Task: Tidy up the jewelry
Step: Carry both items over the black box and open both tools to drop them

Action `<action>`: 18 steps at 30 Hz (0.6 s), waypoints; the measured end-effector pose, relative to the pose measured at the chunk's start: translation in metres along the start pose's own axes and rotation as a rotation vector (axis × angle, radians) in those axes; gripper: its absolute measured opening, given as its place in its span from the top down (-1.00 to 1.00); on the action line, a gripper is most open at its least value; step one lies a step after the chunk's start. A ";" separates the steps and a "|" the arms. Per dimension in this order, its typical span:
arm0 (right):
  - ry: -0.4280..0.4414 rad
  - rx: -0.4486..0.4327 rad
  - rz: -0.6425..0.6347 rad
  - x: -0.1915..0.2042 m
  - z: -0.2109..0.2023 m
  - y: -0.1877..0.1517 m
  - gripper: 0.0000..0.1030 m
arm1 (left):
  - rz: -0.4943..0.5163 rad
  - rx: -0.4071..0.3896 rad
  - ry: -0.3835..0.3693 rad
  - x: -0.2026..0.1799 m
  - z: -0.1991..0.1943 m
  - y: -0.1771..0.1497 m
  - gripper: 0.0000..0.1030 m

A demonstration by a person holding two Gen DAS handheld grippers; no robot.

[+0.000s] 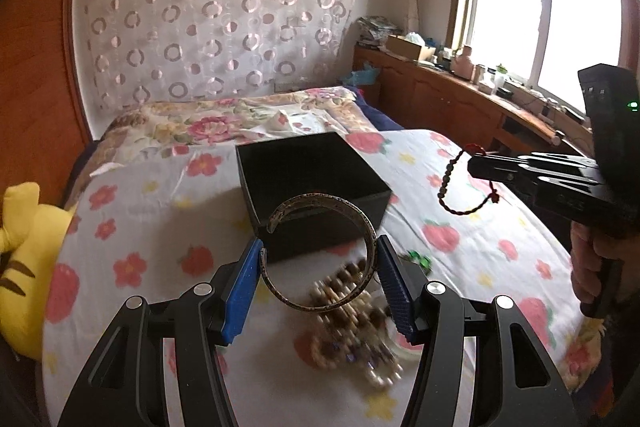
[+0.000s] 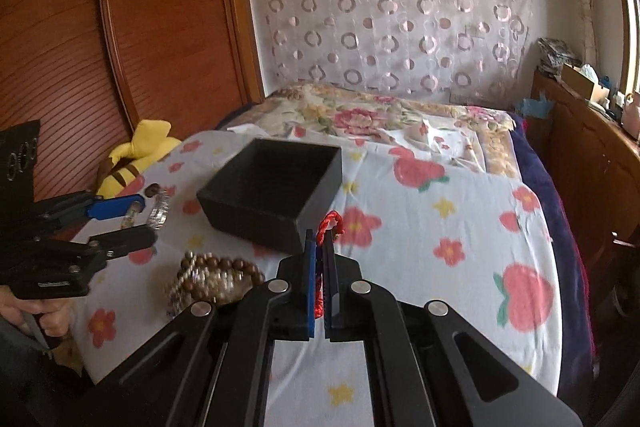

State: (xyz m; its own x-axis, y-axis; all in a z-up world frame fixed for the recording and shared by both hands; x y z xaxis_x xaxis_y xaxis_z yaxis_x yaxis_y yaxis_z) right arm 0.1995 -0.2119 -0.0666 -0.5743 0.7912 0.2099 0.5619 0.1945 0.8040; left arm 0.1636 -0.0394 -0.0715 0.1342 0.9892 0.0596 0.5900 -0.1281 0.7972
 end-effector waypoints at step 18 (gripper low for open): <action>0.033 -0.028 -0.013 0.002 0.034 0.034 0.93 | 0.013 0.058 0.046 0.003 0.078 0.047 -0.07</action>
State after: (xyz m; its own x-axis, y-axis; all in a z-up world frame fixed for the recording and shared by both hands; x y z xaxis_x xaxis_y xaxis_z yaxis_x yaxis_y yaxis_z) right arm 0.2376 -0.1839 -0.0582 -0.6015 0.7688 0.2172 0.5372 0.1880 0.8222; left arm 0.2543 -0.0479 -0.0804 0.1059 0.9895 0.0982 0.6337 -0.1433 0.7602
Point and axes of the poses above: each gripper's, at about its wrist camera, not at the fingertips, and z roughly the way its jaws point, x to its left, y to its top, the point moved 3 cm from there along z, roughly the way its jaws point, and after that the axes turned 12 degrees about y, right-handed, at the moved point
